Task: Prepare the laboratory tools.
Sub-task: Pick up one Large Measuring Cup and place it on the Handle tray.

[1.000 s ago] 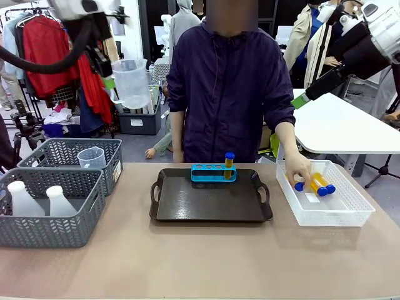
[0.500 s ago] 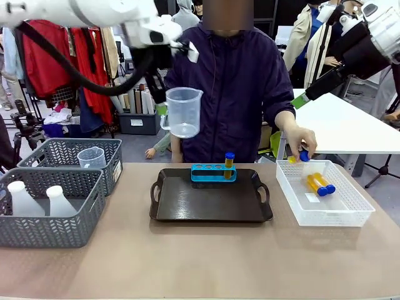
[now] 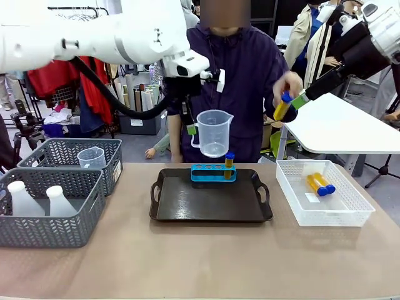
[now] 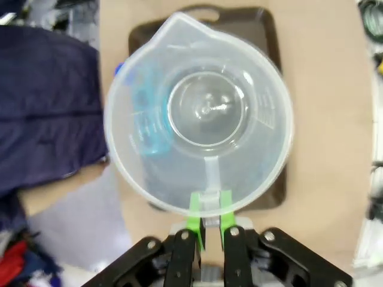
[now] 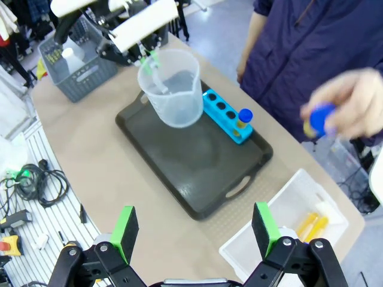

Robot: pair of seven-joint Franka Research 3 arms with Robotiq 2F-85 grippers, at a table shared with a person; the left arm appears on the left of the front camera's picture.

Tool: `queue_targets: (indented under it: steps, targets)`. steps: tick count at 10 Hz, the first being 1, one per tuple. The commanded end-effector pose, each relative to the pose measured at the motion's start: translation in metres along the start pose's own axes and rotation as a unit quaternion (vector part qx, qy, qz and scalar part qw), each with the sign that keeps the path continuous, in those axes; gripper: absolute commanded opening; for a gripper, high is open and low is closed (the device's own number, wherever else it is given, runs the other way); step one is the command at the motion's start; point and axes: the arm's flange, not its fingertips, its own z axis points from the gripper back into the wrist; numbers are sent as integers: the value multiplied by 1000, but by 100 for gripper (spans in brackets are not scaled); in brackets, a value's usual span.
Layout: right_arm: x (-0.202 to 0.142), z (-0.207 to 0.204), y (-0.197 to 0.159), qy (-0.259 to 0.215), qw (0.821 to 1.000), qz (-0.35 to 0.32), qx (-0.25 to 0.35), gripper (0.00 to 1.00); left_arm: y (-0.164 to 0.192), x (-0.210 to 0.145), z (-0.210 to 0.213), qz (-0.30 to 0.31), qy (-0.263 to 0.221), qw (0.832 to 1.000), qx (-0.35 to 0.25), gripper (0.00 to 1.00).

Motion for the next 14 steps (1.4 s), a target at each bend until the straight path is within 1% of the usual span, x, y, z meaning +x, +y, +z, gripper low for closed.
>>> queue_targets:
  steps: [1,2,4,5,6,8,10,14]
  targets:
    - [0,1,-1,-8,1000,0,9,100,7,17,-26,-25,13,999,-18,0]
    - [0,1,-1,-8,1000,0,9,100,8,23,-43,-33,15,999,-31,0]
    - [0,1,-1,-8,1000,0,9,100,12,35,-61,-50,4,999,-6,0]
    - [0,1,-1,-8,1000,0,9,100,13,32,-53,-55,6,998,-11,0]
    - [0,1,-1,-8,1000,0,9,100,2,32,-71,-36,9,999,-28,0]
    - [0,1,-1,-8,1000,0,9,100,2,32,-71,-36,9,999,-28,0]
    - [0,1,-1,-8,1000,0,9,100,0,35,-74,-52,13,998,-31,0]
    - [0,1,-1,-8,1000,0,9,100,1,55,-124,-81,25,996,-42,0]
